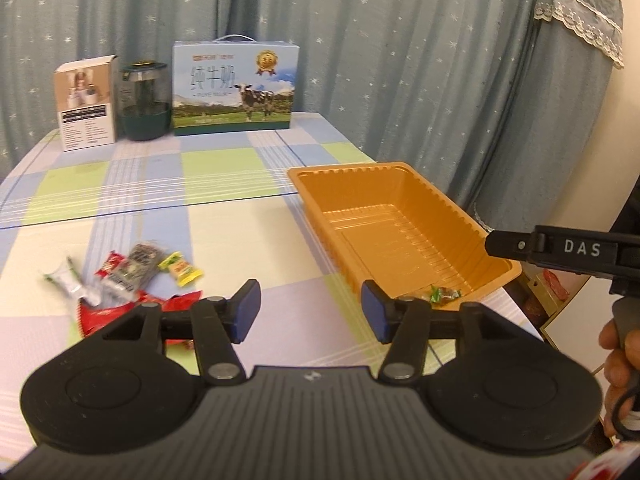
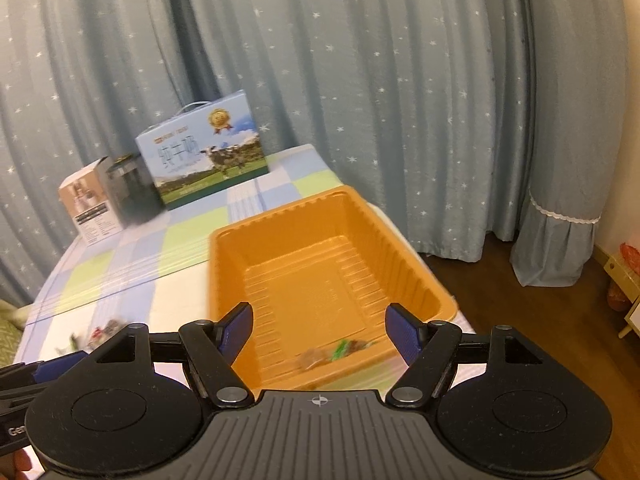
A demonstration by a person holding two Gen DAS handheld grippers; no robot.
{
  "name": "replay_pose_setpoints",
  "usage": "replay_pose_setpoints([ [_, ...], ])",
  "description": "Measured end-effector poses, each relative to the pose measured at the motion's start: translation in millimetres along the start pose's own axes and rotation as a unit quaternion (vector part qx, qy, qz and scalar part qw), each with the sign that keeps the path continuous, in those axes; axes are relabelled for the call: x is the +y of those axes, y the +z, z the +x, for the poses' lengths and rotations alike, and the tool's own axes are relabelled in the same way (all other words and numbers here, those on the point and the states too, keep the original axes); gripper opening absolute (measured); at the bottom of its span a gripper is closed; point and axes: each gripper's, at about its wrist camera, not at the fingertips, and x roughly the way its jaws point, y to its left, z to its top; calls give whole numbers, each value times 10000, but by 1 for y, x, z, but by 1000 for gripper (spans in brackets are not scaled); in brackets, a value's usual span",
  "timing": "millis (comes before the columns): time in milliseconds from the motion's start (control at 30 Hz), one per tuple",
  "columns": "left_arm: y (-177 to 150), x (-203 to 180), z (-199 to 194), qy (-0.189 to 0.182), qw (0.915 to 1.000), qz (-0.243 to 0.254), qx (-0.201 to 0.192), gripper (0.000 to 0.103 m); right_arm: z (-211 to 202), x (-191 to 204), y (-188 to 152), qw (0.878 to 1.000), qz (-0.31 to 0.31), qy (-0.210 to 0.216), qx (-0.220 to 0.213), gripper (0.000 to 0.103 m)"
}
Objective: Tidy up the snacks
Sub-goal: 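Move the right gripper back over the snack pile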
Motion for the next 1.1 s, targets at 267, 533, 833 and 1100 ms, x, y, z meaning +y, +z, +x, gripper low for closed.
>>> replay_pose_setpoints([
  [267, -6, 27, -39, 291, 9994, -151, -99, 59, -21, 46, -13, 9994, -256, 247, 21, 73],
  [533, -15, 63, -74, 689, 9971, -286, -159, 64, -25, 83, -27, 9978, -393, 509, 146, 73],
  [833, -27, 96, -97, 1017, 9935, -485, -161, 70, -31, 111, -41, 9954, -585, 724, 210, 73],
  [1100, -29, 114, -99, 1164, 9912, -599, -182, 74, -24, 123, -51, 9939, -659, 837, 291, 73],
])
